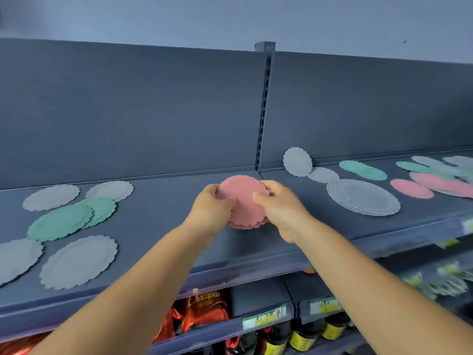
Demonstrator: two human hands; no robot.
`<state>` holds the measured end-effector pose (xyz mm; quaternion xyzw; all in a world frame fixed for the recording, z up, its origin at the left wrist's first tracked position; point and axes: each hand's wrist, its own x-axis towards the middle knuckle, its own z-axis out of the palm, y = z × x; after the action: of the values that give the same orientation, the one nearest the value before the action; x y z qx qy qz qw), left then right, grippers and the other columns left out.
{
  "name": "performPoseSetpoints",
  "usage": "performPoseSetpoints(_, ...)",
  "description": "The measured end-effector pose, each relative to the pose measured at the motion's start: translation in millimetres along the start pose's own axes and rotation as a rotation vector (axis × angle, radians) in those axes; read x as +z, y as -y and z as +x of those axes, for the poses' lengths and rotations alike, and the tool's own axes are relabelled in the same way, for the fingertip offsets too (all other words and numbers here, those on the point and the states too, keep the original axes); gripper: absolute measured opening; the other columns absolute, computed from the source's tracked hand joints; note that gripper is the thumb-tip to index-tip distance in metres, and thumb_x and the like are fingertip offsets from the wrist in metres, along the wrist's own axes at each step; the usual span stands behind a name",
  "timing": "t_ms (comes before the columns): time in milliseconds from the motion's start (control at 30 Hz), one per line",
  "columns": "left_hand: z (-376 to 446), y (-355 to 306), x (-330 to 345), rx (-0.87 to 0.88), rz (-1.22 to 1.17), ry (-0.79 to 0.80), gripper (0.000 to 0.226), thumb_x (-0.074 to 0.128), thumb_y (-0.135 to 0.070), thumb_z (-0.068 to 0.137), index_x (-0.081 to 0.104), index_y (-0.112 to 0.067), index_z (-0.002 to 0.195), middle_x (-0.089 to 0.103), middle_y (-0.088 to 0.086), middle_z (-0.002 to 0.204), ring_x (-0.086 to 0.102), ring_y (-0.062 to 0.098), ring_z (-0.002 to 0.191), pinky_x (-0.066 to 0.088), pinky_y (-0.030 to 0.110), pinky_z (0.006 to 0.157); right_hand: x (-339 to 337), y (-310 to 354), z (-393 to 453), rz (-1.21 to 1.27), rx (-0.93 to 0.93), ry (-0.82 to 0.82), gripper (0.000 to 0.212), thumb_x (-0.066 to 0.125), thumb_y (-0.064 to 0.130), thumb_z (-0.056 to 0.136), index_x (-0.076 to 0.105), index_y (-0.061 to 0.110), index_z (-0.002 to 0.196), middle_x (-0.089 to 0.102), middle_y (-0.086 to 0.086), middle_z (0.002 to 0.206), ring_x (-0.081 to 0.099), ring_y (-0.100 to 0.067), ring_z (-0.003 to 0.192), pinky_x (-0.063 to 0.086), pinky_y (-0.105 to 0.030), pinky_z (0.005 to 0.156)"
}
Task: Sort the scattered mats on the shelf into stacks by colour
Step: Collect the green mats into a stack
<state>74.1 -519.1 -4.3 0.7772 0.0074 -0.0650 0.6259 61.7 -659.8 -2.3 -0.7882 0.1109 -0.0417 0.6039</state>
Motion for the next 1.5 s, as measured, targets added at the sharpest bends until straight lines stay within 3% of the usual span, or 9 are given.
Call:
performPoseSetpoints(133, 7, -9, 67, 0.063, 0.170, -0.045, 0.053, 0.058, -0.023, 0.089, 0.041, -0.017, 0.138, 0.056, 0.002, 0.127, 0.061, 0.027, 0.107, 0.052, 0.036, 0.092, -61, -22, 13, -0.081, 0.017, -0.069, 0.044, 0.054, 0.020, 0.091, 0.044, 0.025, 0.133, 0.053, 0.004, 0.102, 0.053, -0.016, 0.093, 0.042, -0.027, 0.074)
performPoseSetpoints(300, 19, -13, 121, 0.082, 0.321, -0.030, 0.049, 0.060, -0.028, 0.089, 0.043, -0.018, 0.134, 0.061, 0.006, 0.119, 0.058, 0.022, 0.094, 0.046, 0.028, 0.076, -109, -41, 31, -0.272, 0.010, -0.087, 0.048, 0.051, 0.013, 0.090, 0.043, 0.021, 0.137, 0.054, -0.002, 0.130, 0.057, -0.022, 0.101, 0.048, -0.035, 0.085)
performPoseSetpoints(433, 28, -9, 138, 0.094, 0.518, -0.001, 0.050, 0.060, -0.033, 0.087, 0.046, -0.018, 0.132, 0.065, 0.006, 0.118, 0.059, 0.027, 0.110, 0.048, 0.033, 0.090, -126, -50, 42, -0.428, -0.001, -0.072, 0.050, 0.050, 0.013, 0.090, 0.043, 0.017, 0.139, 0.054, -0.004, 0.136, 0.058, -0.024, 0.105, 0.048, -0.033, 0.084)
performPoseSetpoints(733, 46, -1, 86, 0.205, 0.843, -0.063, 0.047, 0.051, -0.036, 0.091, 0.052, -0.018, 0.134, 0.057, 0.008, 0.131, 0.041, 0.032, 0.125, 0.032, 0.032, 0.105, -102, -29, 52, -0.964, -0.101, 0.012, 0.047, 0.048, 0.028, 0.092, 0.047, 0.021, 0.138, 0.042, -0.001, 0.148, 0.040, -0.026, 0.134, 0.033, -0.034, 0.107)
performPoseSetpoints(900, 48, 8, 31, 0.083, 1.026, -0.057, 0.051, 0.049, -0.042, 0.091, 0.044, -0.019, 0.137, 0.047, 0.009, 0.136, 0.035, 0.032, 0.129, 0.034, 0.037, 0.103, -55, -7, 39, -0.798, -0.089, 0.146, 0.033, 0.049, 0.029, 0.089, 0.059, 0.027, 0.121, 0.067, 0.007, 0.109, 0.068, -0.025, 0.083, 0.056, -0.032, 0.073)
performPoseSetpoints(967, 49, 14, 14, 0.037, 1.081, -0.042, 0.056, 0.052, -0.049, 0.088, 0.045, -0.017, 0.134, 0.048, 0.010, 0.134, 0.039, 0.033, 0.126, 0.037, 0.039, 0.101, -30, -2, 38, -0.817, -0.132, 0.219, 0.034, 0.051, 0.025, 0.091, 0.058, 0.013, 0.123, 0.063, 0.004, 0.121, 0.065, -0.026, 0.097, 0.054, -0.035, 0.083)
performPoseSetpoints(1200, 56, 13, -21, -0.015, 1.063, -0.061, 0.071, 0.070, -0.054, 0.070, 0.047, -0.013, 0.123, 0.049, 0.010, 0.124, 0.043, 0.031, 0.119, 0.039, 0.034, 0.092, 39, 1, 50, -0.679, -0.114, 0.306, 0.058, 0.063, 0.017, 0.086, 0.043, 0.020, 0.141, 0.051, 0.001, 0.140, 0.053, -0.021, 0.122, 0.048, -0.035, 0.098)
performPoseSetpoints(1367, 60, 19, -54, 0.015, 0.826, -0.059, 0.020, 0.067, -0.027, 0.081, 0.055, -0.012, 0.086, 0.053, 0.007, 0.096, 0.048, 0.026, 0.089, 0.040, 0.030, 0.071, 66, 6, 52, -0.520, -0.039, 0.291, 0.059, 0.068, 0.012, 0.080, 0.049, 0.019, 0.135, 0.055, 0.001, 0.134, 0.058, -0.020, 0.114, 0.052, -0.039, 0.095)
performPoseSetpoints(1500, 53, 21, -81, 0.097, 0.545, -0.072, 0.007, 0.054, -0.017, 0.088, 0.057, -0.015, 0.094, 0.054, 0.002, 0.086, 0.049, 0.021, 0.074, 0.041, 0.025, 0.057, 86, 15, 52, -0.431, -0.050, 0.255, 0.037, 0.069, 0.011, 0.078, 0.062, 0.019, 0.113, 0.069, -0.002, 0.109, 0.066, -0.024, 0.101, 0.054, -0.043, 0.091)
